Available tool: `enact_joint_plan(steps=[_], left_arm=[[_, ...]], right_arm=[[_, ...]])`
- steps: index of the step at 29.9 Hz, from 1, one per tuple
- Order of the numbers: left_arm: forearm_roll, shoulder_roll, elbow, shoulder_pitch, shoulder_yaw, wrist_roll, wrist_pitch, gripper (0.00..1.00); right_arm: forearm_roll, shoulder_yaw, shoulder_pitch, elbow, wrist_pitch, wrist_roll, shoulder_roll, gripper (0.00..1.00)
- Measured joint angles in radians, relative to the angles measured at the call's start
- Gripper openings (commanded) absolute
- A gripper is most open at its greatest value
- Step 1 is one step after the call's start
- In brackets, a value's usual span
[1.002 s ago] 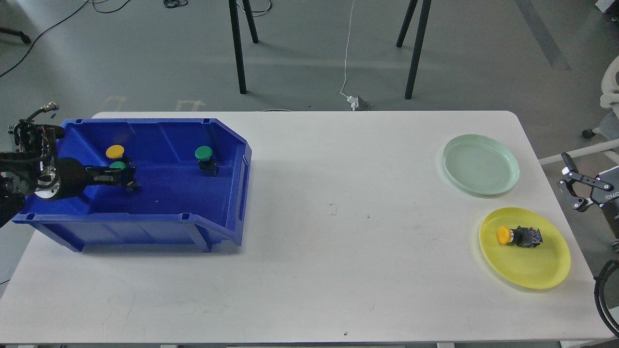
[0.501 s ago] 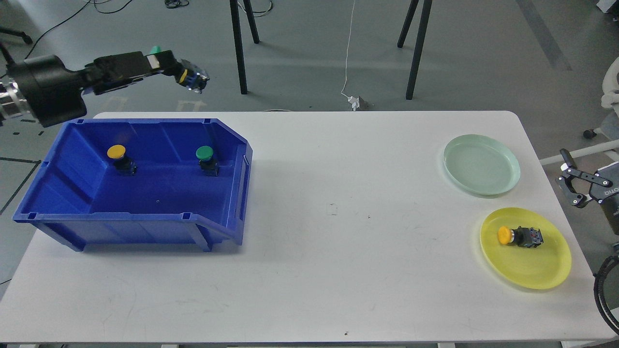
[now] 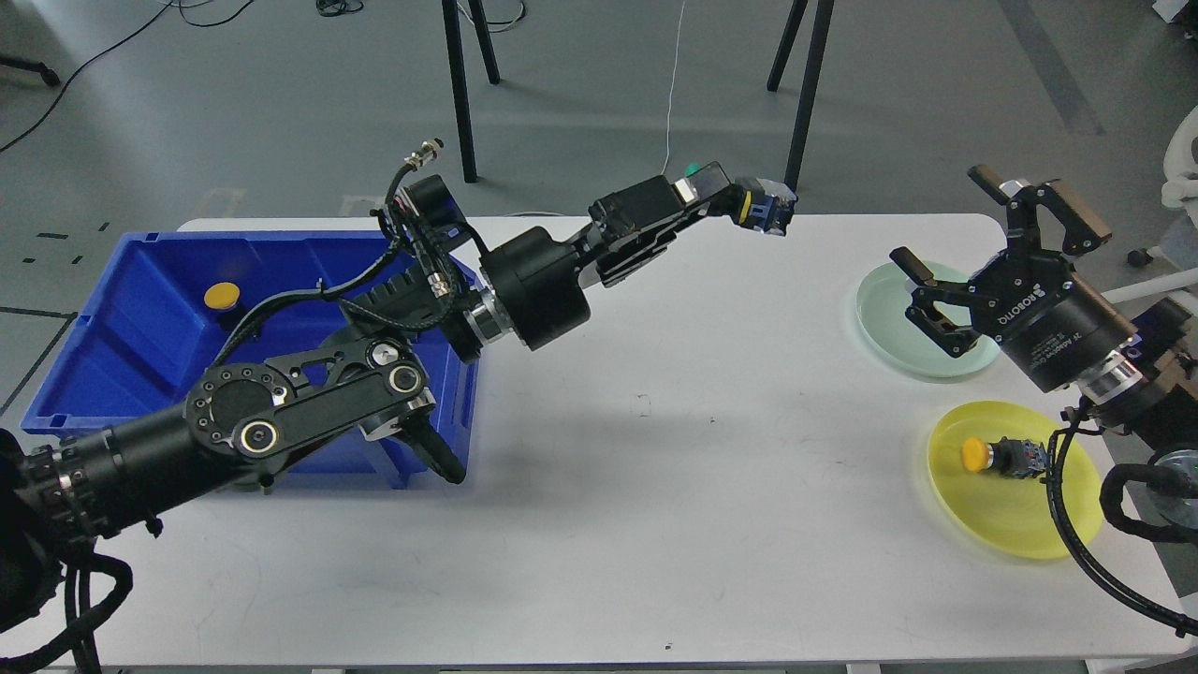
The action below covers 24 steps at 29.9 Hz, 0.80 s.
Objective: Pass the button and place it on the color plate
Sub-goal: 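Lift the green button and carry it toward the right gripper, then grasp the green button with the right gripper from the left gripper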
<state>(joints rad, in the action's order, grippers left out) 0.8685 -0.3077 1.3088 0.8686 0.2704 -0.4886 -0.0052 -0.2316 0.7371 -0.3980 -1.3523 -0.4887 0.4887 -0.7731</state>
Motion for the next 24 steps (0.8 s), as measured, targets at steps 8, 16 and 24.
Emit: enact_joint_plan(steps=[8,16,24], left_arm=[[0.015,0.015,-0.005,-0.005,-0.004,0.0,0.027,0.13],[0.015,0.018,-0.005,-0.005,-0.004,0.0,0.028,0.13],[0.015,0.018,-0.005,-0.005,-0.004,0.0,0.028,0.13]], right_arm=[[0.011,-0.207,-0.182,-0.082,0.0,0.0,0.014,0.95],[0.017,-0.281,-0.252,-0.107,0.0,0.0,0.018,0.92],[0.01,-0.285,-0.255,-0.107,0.0,0.0,0.04,0.7]])
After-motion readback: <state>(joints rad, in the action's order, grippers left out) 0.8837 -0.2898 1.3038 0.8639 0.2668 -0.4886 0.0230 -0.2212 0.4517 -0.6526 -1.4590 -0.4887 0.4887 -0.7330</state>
